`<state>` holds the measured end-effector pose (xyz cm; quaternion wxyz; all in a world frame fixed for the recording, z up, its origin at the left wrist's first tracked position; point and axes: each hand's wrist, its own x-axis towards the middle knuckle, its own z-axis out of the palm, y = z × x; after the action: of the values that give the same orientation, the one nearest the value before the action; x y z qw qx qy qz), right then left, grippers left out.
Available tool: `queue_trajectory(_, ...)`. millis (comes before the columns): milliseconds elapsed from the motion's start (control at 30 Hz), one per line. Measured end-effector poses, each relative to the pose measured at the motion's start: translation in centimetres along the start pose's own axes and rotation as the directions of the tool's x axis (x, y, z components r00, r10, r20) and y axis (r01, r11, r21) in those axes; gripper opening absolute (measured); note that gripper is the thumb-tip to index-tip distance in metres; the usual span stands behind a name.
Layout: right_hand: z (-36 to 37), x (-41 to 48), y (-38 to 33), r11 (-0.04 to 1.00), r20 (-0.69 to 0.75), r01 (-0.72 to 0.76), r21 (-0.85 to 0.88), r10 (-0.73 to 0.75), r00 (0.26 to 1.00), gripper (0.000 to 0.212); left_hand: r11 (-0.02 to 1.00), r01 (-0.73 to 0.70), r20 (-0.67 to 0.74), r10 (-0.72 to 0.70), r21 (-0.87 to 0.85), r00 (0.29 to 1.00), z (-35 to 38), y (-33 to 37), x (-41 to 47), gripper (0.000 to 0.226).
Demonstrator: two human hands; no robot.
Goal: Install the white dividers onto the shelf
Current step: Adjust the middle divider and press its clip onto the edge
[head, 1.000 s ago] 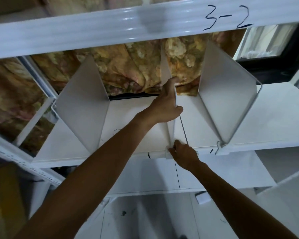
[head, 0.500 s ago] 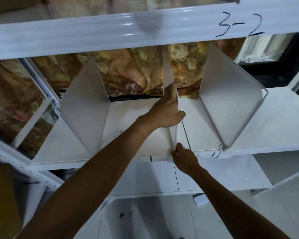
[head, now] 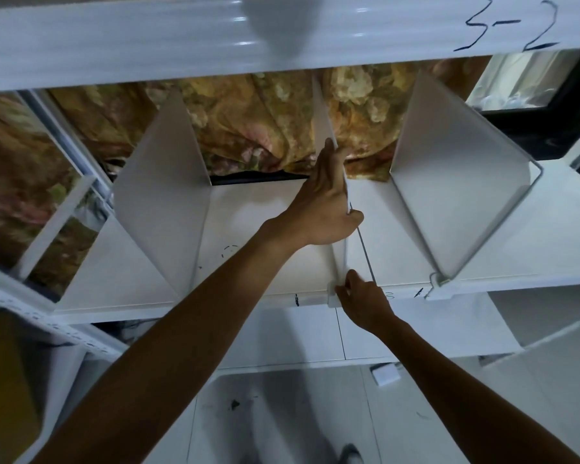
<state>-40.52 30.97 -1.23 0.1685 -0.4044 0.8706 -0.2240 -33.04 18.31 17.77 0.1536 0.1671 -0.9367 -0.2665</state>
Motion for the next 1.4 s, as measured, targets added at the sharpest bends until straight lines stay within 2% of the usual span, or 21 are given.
queue_trajectory(200,0.8,0.0,-1.0,1.0,0.017,0.009,0.018,-0.01,1.0,0.022,1.0,-0.014,-0.007,0.014,0.016,1.0,-0.6,-0.8,-0.5,0.097)
queue_trajectory(300,1.0,0.2,-1.5,1.0,-0.003,0.028,-0.003,-0.028,1.0,0.022,0.999,0.002,-0.014,-0.003,-0.032,1.0,-1.1,-1.2,-1.2,0.098)
queue_trajectory(800,2.1,0.3,-3.2,0.999,0.033,0.041,0.013,-0.041,0.999,0.021,1.0,-0.012,-0.031,0.013,0.02,0.999,-2.4,-2.5,-2.1,0.097)
queue_trajectory(967,2.3,0.4,-3.7,0.998,0.054,0.059,-0.003,-0.059,0.997,0.023,0.988,-0.102,-0.092,0.112,0.112,0.989,-2.3,-3.1,-1.9,0.098)
queue_trajectory(1200,2.9,0.7,-4.6,0.997,0.086,0.066,0.029,-0.069,0.994,0.023,0.991,-0.093,-0.103,0.103,0.098,0.989,-2.8,-3.9,-2.2,0.096)
queue_trajectory(1333,3.3,0.9,-5.2,0.995,0.094,0.09,0.04,-0.093,0.991,0.021,0.998,-0.025,-0.076,0.03,0.065,0.997,-3.8,-4.3,-2.8,0.098)
queue_trajectory(1400,3.4,1.0,-5.2,0.995,0.095,0.088,0.041,-0.092,0.991,0.022,0.997,-0.031,-0.071,0.037,0.074,0.997,-4.0,-4.2,-3.0,0.098)
